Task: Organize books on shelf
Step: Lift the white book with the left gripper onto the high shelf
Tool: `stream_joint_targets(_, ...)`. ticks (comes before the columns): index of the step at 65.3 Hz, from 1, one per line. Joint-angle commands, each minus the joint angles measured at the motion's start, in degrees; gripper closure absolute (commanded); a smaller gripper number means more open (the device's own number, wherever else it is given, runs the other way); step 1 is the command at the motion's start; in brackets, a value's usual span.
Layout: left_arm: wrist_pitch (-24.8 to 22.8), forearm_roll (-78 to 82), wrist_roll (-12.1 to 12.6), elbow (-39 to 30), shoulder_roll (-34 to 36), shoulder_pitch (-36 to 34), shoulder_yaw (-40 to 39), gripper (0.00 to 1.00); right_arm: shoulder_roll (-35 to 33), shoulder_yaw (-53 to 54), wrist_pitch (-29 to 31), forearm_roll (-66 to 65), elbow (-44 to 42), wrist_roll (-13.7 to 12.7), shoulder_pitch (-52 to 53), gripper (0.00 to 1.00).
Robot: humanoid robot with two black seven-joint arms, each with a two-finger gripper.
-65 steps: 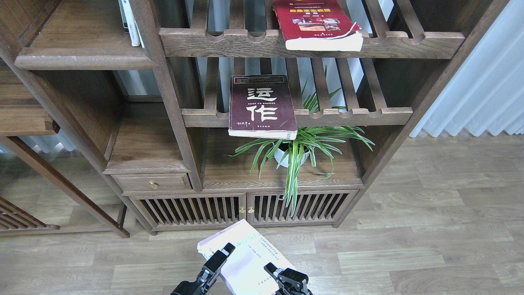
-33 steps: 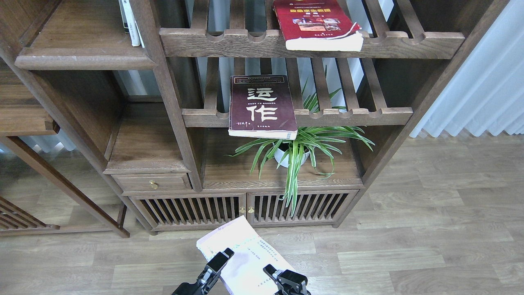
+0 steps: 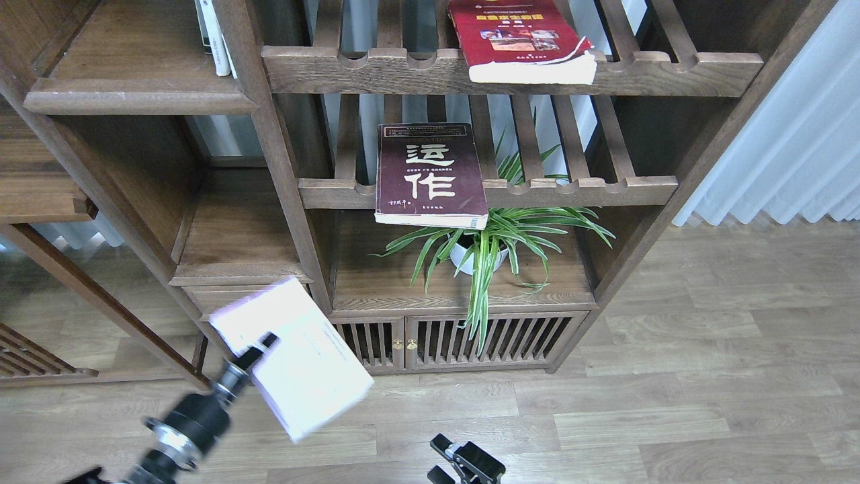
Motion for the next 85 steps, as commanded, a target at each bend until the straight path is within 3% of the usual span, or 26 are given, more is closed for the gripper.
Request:
stream_joint_targets(1,0.0,-0.4,-0.8,-2.2,4.2,-2.4,-10.3,0.96,0.0,-0.1,0.0,0.0,-0.9,0.0,0.3,0.00)
stream_joint_targets(7,0.0,-0.5,-0.7,-2.1,4.8,-6.5,-13.9,0.97,0.0,-0.1,0.0,0.0,-1.4,0.0,0.3,0.00)
stream_joint_targets(18,0.0,-0.9,-0.7,-0.1,9.8,-16.3,-13.1,0.96,0.0,-0.1,0.0,0.1,-2.0,0.0,0.3,0.00)
stream_joint_targets(30,0.0,-0.9,1.0,4.4,15.1,-25.5,-11.2,0.96,0.0,-0.1,0.0,0.2,-2.1,0.0,0.3,0.00)
stream_joint_targets(41,0.0,-0.3,9.1,11.3,16.9,-32.5,-9.0,0.96,0.0,-0.1,0.0,0.2,-2.1,0.1,0.3,0.00)
stream_joint_targets(44,0.0,-0.3,12.9,13.0,16.3,-33.6,-9.3,0.96,0.0,-0.1,0.0,0.2,-2.1,0.1,0.3,0.00)
stream_joint_targets(45,0.0,-0.3,15.3,13.7,16.1,-34.5,-9.3,0.96,0.0,-0.1,0.0,0.2,-2.0,0.0,0.3,0.00)
stream_joint_targets(46,0.0,0.0,19.5,14.8,14.8,-36.1,-9.4,0.96,0.0,-0.1,0.0,0.2,-2.0,0.0,0.3,0.00)
stream_joint_targets(47,0.0,0.3,21.3,15.3,13.9,-37.0,-9.6,0.96,0.0,-0.2,0.0,0.2,-2.0,0.1,0.3,0.00)
stream_joint_targets(50,0.0,0.9,24.7,16.7,11.5,-38.5,-9.9,0.96,0.0,-0.3,0.0,0.2,-1.9,0.0,0.3,0.00)
stream_joint_targets(57,0.0,6.0,28.3,20.1,8.8,-41.2,-13.0,0.96,0.0,-0.3,0.0,0.2,-1.8,0.1,0.3,0.00)
stream_joint_targets(67,0.0,19.9,28.5,22.9,5.9,-44.7,-18.5,0.96,0.0,-0.3,0.0,0.3,-1.9,0.1,0.1,0.00)
stream_joint_targets(85,0.0,34.8,28.7,25.2,5.6,-49.9,-19.5,0.96,0.0,-0.1,0.0,0.3,-1.8,0.1,-0.1,0.00)
